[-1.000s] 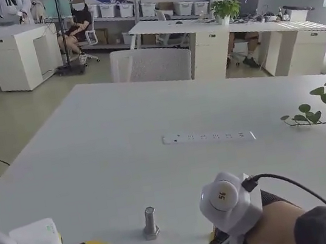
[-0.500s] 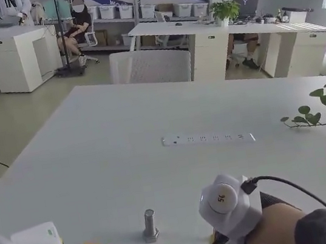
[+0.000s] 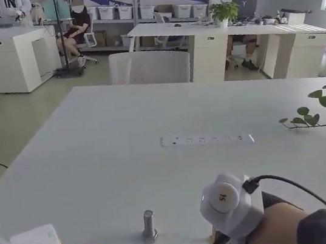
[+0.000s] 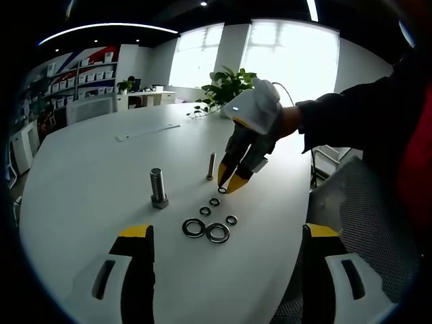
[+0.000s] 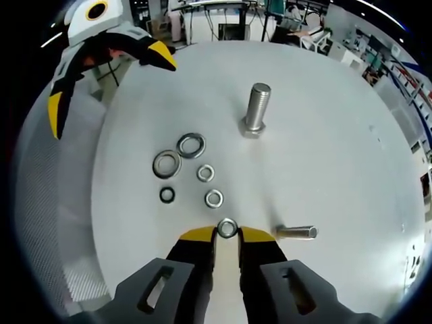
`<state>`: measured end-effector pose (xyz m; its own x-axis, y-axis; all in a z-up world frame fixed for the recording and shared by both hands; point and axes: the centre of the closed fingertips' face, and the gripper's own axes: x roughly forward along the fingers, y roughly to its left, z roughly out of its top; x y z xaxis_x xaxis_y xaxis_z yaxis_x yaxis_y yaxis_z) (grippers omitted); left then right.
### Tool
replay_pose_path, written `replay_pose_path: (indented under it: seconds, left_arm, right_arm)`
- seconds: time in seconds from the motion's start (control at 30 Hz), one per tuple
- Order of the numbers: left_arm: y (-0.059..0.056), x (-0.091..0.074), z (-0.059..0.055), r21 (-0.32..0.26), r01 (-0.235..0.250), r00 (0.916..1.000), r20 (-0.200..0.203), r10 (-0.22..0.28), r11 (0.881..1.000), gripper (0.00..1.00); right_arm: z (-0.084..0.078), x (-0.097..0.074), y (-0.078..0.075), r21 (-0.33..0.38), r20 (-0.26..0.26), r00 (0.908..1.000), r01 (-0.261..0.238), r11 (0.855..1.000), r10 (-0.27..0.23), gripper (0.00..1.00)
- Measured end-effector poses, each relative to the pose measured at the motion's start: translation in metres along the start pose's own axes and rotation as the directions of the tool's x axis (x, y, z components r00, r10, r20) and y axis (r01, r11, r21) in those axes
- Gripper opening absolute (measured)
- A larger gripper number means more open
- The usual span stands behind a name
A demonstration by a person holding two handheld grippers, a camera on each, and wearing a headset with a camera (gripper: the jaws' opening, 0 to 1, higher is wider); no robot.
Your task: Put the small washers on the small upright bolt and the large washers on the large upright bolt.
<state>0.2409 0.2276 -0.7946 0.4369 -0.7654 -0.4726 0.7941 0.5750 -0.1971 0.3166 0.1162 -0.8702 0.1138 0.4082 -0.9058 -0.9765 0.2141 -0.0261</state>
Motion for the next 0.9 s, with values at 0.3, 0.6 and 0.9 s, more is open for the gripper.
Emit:
replay_pose_path:
  seconds: [0.3,0.6,0.9]
  left_arm:
    - [0.000,0.001,0.000,0.003,0.003,1.0000,0.000,-0.003,1.000,0.90]
    - [-0.001,0.003,0.001,0.006,0.008,1.0000,0.004,-0.008,1.000,0.90]
    - [-0.003,0.005,0.002,0.011,0.013,0.9999,0.003,-0.013,1.000,0.90]
  right_arm:
    - [0.003,-0.015,-0.002,-0.009,0.009,0.9999,0.013,1.000,-0.013,0.14]
    - [0.001,-0.027,-0.001,-0.010,0.009,0.9997,0.022,1.000,-0.022,0.14]
    - [0.006,-0.046,-0.005,-0.021,0.022,0.9985,0.051,0.998,-0.050,0.13]
